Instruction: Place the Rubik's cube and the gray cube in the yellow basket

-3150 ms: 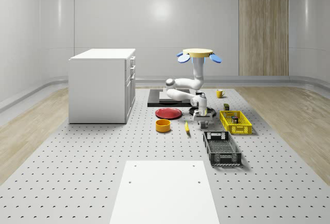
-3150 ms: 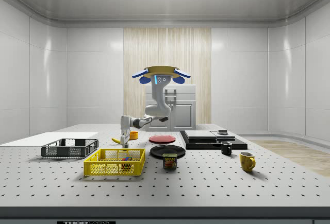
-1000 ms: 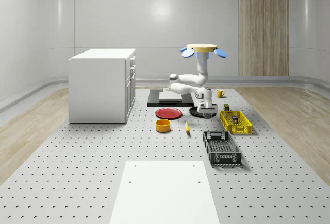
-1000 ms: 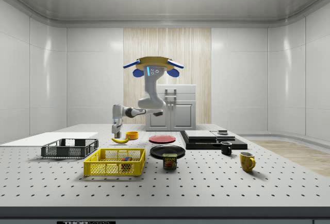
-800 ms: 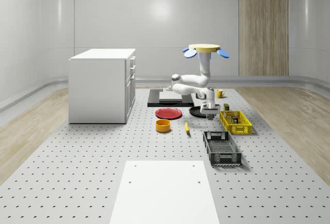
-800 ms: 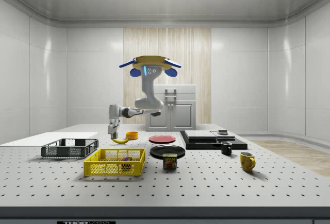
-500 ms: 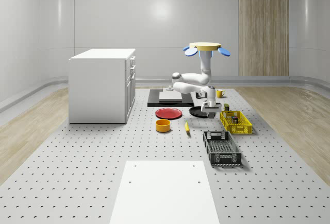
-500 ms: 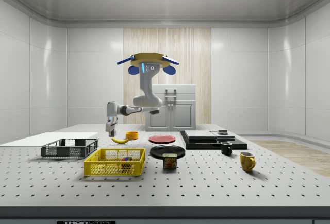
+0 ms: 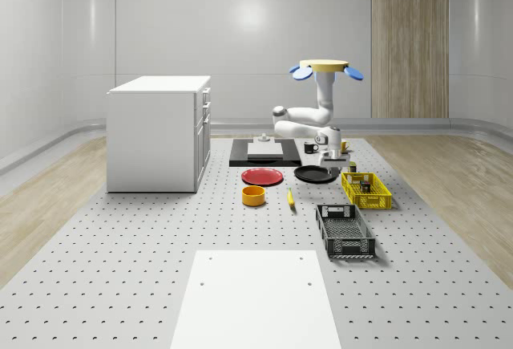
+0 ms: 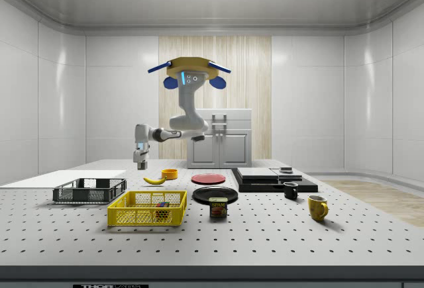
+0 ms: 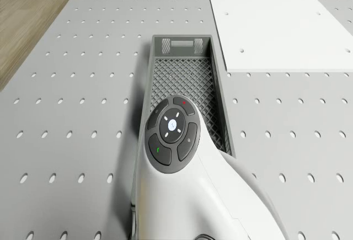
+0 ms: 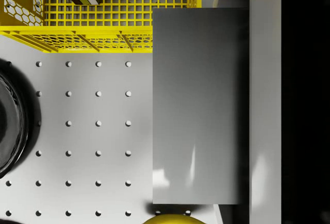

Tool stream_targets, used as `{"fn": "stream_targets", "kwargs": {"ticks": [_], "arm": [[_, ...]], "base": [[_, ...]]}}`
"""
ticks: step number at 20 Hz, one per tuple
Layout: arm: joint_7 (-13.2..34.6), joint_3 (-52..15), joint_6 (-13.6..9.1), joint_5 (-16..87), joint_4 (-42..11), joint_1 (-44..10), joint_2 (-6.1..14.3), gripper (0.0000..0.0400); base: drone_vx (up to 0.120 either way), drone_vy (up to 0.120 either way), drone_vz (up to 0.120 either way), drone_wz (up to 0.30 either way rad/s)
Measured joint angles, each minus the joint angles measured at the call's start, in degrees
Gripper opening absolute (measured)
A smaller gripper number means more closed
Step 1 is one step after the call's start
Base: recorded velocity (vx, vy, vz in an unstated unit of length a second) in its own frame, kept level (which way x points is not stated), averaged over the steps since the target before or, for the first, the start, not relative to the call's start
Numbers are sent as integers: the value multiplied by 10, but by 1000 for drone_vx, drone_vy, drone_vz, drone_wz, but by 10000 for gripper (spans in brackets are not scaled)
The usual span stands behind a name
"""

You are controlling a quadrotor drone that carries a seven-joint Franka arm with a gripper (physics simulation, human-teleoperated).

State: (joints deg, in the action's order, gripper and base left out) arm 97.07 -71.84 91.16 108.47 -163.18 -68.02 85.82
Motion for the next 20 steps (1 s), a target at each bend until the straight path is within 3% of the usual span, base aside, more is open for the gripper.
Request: {"fn": "stream_targets", "kwargs": {"ticks": [5,15,20], "arm": [[0,0,1,0,0,0,1,250],[1,0,3,-1,0,-1,3,250],[1,-1,4,-2,0,-1,4,250]], "base": [[0,120,0,0],[0,120,-96,0],[0,120,-8,0]]}}
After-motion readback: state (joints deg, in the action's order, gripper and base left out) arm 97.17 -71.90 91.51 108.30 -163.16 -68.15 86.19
